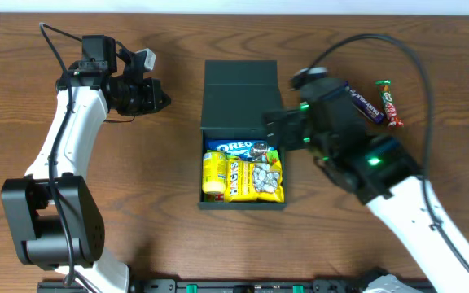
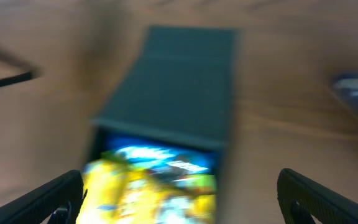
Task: Pack container
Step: 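Move right gripper right toward the blue candy bar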
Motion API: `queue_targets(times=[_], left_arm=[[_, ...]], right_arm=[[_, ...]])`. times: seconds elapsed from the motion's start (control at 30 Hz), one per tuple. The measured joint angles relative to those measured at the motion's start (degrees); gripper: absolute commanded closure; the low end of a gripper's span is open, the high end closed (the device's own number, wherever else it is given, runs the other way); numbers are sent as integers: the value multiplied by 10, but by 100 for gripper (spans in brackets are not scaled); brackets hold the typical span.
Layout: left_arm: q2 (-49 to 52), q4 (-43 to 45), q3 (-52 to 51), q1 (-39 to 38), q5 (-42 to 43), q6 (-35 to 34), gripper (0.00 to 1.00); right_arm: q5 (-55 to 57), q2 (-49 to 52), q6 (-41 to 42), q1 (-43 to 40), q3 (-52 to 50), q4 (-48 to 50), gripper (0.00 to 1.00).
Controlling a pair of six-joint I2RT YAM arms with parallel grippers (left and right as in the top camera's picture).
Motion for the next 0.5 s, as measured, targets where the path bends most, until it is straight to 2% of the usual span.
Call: queue_targets(times=[0.23,0.5], left_arm=[[0,2,0,0,0,0,94],[0,31,0,0,0,28,94]], right_arm=[[39,28,-81,-136,-4,-11,1],[49,126,-193,-263,-5,27,1]])
